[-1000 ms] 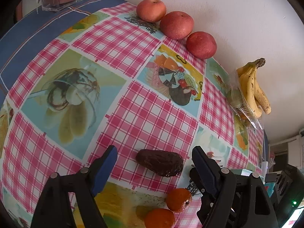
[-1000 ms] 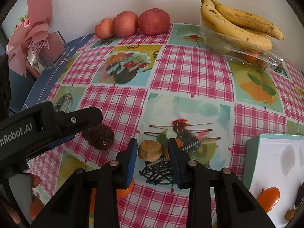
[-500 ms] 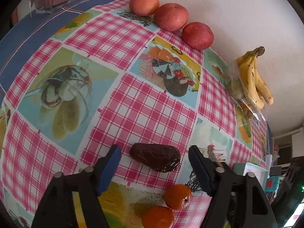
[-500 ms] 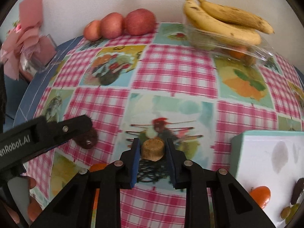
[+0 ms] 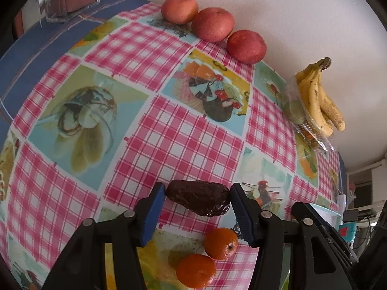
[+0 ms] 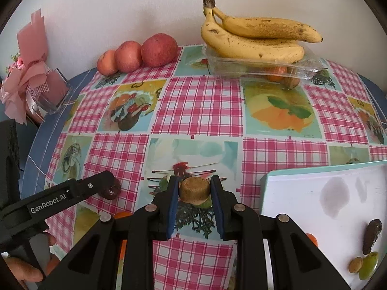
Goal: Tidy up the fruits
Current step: 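Carry the date and brown fruit over the white tray while both tools hold them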
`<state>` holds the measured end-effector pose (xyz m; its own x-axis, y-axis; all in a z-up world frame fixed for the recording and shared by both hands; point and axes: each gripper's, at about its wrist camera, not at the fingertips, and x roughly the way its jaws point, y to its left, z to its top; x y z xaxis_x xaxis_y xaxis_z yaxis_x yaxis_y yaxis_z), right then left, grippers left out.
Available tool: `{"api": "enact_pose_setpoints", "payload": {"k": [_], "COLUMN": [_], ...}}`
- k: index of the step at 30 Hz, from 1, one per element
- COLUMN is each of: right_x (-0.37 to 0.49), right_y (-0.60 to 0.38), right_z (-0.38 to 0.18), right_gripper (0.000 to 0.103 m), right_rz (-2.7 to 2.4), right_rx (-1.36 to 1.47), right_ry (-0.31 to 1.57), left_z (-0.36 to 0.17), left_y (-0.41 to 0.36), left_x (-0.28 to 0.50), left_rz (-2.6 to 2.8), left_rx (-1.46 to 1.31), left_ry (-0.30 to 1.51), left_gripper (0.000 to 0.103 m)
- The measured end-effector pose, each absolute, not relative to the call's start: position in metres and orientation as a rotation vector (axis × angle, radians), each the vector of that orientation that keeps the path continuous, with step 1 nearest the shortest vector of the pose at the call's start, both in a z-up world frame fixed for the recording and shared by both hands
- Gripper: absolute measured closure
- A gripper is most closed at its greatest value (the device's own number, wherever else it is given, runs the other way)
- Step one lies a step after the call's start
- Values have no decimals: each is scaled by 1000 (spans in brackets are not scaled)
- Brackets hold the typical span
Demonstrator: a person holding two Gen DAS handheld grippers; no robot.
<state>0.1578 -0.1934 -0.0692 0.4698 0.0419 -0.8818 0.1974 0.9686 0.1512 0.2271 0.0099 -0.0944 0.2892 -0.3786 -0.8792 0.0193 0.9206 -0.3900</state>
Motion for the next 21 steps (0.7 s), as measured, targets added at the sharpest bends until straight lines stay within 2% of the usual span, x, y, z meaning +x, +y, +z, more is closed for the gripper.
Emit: {"api": "enact_pose_setpoints", "payload": {"k": [21], "right_x": [94], "right_y": [-243], "right_z": [11], "right_gripper": [75], "right_rz": [-228], "right_rx": [232], "right_ry": [1005], "left_z": [-6], "left_y": [-26], "left_x": [165], "left_rz": [-327], "left_rx": [-212], "left_ry": [1080], "left_gripper": [44]}}
